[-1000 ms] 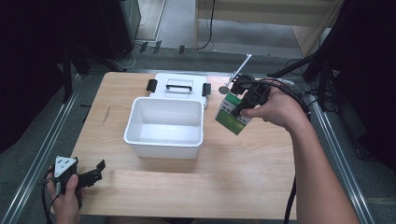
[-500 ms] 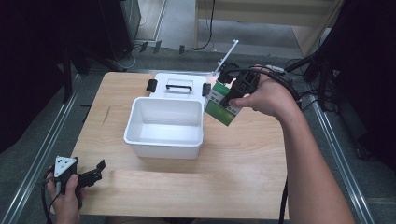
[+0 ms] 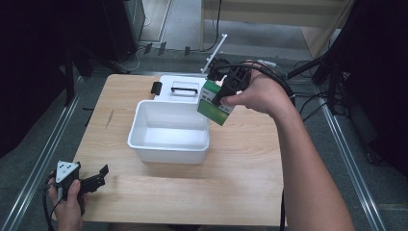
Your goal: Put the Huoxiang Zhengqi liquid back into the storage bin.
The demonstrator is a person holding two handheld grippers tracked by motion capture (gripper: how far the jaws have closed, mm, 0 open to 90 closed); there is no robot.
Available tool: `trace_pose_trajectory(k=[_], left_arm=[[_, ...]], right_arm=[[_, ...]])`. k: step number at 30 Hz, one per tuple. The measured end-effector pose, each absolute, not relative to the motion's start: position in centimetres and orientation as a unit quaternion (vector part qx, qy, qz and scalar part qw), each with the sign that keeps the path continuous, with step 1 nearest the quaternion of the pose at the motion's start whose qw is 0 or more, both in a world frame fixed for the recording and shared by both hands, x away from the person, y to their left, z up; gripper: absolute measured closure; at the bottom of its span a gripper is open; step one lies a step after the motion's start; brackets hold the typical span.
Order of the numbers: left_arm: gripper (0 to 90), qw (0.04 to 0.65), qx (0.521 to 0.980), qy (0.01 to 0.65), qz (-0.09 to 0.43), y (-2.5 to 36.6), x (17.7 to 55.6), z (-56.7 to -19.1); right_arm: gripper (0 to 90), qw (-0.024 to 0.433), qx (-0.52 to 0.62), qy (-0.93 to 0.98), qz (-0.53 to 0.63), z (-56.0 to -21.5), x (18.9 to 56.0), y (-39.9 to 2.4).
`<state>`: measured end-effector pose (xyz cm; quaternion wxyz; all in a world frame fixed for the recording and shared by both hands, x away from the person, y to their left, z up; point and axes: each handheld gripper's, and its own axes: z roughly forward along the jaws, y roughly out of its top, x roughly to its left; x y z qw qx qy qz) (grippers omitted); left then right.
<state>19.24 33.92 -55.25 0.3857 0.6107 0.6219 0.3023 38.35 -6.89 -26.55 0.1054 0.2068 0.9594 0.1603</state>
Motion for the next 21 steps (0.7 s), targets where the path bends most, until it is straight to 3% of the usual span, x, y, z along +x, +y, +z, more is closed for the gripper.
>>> trace_pose_trajectory(k=[21], left_arm=[[0.8,0.387,0.61,0.623,0.3,34.0,19.3,-55.3]], right_arm=[[63.9,0.103,0.096,0.971,0.194,-27.3,37.7,-3.7]])
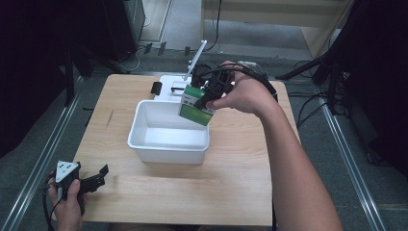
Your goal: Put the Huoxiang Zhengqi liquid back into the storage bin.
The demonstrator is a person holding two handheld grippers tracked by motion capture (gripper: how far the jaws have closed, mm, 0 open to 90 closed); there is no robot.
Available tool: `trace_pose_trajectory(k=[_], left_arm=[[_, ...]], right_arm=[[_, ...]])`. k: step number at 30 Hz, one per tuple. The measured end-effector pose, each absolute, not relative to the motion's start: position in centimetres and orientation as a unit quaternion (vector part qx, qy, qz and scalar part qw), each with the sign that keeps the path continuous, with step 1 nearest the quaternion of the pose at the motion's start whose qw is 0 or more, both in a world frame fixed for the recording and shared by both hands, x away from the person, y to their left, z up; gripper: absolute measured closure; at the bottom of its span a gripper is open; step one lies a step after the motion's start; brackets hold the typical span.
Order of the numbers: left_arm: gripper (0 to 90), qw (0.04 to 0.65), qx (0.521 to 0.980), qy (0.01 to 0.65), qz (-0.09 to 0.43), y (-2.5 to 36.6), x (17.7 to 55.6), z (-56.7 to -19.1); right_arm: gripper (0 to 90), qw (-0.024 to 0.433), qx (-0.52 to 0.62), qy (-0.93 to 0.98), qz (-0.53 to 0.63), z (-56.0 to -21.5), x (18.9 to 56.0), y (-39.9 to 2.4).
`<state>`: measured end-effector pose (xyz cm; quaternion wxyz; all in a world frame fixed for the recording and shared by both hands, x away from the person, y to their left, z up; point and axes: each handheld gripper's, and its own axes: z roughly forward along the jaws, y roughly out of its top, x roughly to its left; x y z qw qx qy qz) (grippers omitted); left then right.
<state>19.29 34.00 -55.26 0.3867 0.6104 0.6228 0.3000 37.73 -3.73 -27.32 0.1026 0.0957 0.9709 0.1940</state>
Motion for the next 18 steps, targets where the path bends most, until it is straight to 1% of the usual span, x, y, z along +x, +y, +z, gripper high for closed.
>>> trace_pose_trajectory(k=[8,18], left_arm=[[0.9,0.385,0.611,0.625,0.297,34.0,19.3,-55.2],[0.8,0.386,0.61,0.626,0.295,34.1,19.3,-55.2]], right_arm=[[63.8,0.098,0.037,0.977,0.186,-28.6,37.6,-2.9],[63.8,0.091,0.008,0.983,0.16,-30.4,37.9,-1.7]])
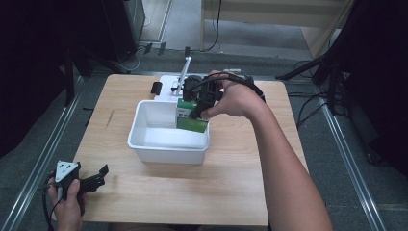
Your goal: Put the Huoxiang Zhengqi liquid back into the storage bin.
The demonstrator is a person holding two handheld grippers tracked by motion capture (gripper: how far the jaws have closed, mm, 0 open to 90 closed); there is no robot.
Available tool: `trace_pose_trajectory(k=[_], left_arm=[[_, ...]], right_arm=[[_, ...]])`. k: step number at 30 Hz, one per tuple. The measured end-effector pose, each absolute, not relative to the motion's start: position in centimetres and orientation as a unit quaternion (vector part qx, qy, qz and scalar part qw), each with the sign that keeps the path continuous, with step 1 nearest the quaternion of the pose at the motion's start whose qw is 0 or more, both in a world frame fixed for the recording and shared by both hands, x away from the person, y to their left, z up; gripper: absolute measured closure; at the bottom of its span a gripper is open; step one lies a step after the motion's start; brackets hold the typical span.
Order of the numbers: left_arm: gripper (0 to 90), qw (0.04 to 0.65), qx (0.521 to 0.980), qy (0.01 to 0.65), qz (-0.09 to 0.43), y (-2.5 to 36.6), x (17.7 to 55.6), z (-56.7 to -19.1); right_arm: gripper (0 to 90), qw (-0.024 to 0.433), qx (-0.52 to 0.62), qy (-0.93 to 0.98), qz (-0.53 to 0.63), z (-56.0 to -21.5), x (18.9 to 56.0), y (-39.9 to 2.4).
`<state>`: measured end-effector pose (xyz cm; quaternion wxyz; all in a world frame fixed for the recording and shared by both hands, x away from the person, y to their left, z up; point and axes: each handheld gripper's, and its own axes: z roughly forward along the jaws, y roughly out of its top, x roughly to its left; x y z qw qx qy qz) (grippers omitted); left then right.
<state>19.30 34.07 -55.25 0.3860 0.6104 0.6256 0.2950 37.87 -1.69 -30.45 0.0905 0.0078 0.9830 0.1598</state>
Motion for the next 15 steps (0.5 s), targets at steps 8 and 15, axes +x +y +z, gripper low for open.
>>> trace_pose_trajectory(k=[8,15], left_arm=[[0.8,0.386,0.61,0.626,0.295,34.1,19.3,-55.3],[0.9,0.386,0.611,0.625,0.295,34.1,19.3,-55.3]], right_arm=[[63.9,0.095,-0.011,0.985,0.142,-32.1,38.1,-1.1],[63.8,0.092,-0.014,0.986,0.135,-33.3,38.4,-0.9]])
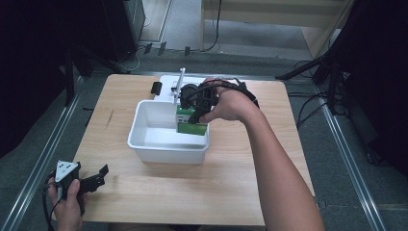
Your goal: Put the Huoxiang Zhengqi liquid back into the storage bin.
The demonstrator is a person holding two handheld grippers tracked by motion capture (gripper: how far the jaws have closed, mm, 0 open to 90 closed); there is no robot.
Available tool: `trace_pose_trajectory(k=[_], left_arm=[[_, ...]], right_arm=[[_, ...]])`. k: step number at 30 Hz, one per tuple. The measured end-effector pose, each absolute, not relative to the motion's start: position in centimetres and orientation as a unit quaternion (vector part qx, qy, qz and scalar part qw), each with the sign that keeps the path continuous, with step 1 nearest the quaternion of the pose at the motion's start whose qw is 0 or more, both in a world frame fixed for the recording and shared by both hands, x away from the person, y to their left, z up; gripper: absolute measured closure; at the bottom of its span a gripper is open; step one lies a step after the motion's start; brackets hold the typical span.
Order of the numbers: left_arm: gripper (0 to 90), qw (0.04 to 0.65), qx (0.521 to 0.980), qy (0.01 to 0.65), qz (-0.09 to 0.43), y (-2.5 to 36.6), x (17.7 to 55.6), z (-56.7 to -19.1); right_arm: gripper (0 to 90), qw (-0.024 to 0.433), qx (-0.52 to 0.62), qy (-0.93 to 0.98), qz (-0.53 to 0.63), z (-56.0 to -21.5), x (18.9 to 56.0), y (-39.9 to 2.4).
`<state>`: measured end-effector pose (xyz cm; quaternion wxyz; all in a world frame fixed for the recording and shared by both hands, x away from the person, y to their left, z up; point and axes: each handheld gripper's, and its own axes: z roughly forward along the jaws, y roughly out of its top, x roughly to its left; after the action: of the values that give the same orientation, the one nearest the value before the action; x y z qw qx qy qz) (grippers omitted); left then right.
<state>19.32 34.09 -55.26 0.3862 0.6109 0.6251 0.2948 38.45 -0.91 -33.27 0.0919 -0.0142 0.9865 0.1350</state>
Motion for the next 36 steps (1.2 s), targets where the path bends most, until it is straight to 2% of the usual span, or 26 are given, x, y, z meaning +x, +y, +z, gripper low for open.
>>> trace_pose_trajectory(k=[36], left_arm=[[0.8,0.388,0.61,0.626,0.293,34.1,19.4,-55.3]], right_arm=[[63.5,0.061,0.005,0.993,0.1,-39.5,39.7,0.3]])
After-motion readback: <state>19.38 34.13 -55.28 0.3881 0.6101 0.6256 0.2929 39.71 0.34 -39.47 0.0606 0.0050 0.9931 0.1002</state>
